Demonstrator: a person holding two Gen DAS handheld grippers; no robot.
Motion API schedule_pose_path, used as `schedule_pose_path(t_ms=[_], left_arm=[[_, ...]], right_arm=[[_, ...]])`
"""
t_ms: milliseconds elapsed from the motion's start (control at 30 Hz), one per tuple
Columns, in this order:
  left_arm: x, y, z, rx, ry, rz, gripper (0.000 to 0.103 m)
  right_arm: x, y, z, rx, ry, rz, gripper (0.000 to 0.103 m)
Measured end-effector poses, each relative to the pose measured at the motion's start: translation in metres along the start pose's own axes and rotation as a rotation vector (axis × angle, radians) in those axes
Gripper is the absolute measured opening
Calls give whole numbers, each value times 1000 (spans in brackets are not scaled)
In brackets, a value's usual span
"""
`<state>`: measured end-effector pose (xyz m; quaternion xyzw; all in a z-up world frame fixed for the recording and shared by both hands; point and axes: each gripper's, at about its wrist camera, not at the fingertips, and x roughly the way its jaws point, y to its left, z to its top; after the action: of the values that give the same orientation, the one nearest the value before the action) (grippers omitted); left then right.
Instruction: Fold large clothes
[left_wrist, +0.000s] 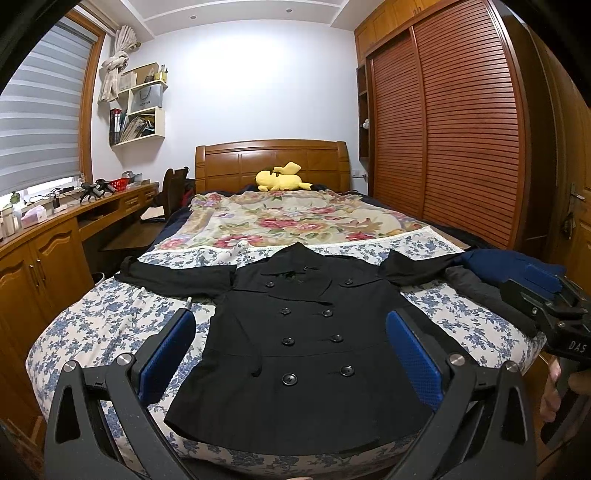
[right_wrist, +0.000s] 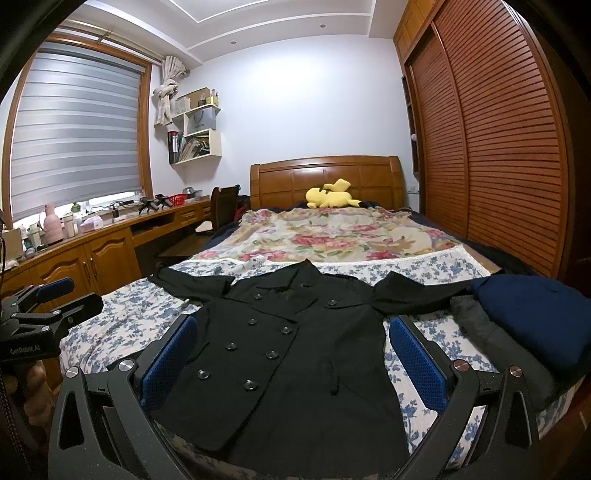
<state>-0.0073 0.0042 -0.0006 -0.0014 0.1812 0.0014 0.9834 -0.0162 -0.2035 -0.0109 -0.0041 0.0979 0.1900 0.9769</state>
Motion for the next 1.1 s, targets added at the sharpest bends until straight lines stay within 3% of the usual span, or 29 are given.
schedule_pose_path(t_ms=[1100], left_arm=[[-6,-8,2,7,-13,-1,103]], right_arm=[[-1,-1,-1,5,-11,-9,103]])
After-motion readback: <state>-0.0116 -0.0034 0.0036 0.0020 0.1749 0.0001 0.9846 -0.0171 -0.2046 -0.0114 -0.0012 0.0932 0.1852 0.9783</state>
